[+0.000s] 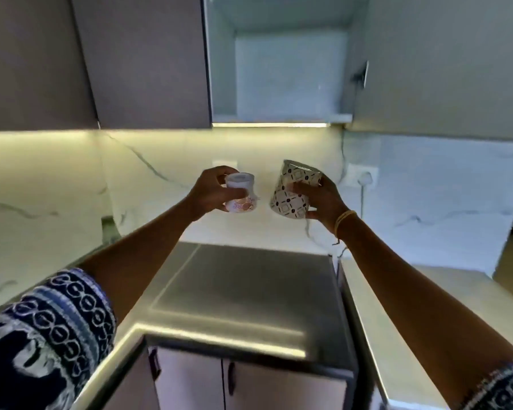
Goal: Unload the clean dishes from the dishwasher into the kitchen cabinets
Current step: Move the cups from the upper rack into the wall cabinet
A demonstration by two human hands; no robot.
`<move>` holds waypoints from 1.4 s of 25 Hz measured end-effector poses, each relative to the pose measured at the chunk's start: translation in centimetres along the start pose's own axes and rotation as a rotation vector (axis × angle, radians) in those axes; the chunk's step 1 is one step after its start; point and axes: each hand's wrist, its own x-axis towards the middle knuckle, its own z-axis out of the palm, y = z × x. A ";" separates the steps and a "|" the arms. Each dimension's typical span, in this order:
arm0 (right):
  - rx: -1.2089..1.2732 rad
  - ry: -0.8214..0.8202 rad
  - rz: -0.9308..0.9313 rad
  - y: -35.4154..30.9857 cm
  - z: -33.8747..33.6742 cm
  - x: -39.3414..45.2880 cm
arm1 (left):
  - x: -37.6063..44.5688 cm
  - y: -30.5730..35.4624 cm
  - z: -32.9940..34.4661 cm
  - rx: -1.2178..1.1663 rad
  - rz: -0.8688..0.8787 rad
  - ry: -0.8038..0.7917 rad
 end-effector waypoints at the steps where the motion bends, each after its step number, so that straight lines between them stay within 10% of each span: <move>1: 0.004 -0.007 -0.038 -1.8 0.6 1.9 | 1.9 1.2 -1.3 -0.009 0.040 0.016; 26: -0.077 -0.213 -0.489 -23.6 3.5 33.1 | 32.8 13.9 -13.4 0.063 0.373 0.338; 35: -0.260 -0.253 -0.470 -23.4 4.7 37.6 | 35.2 13.2 -15.0 0.183 0.224 0.130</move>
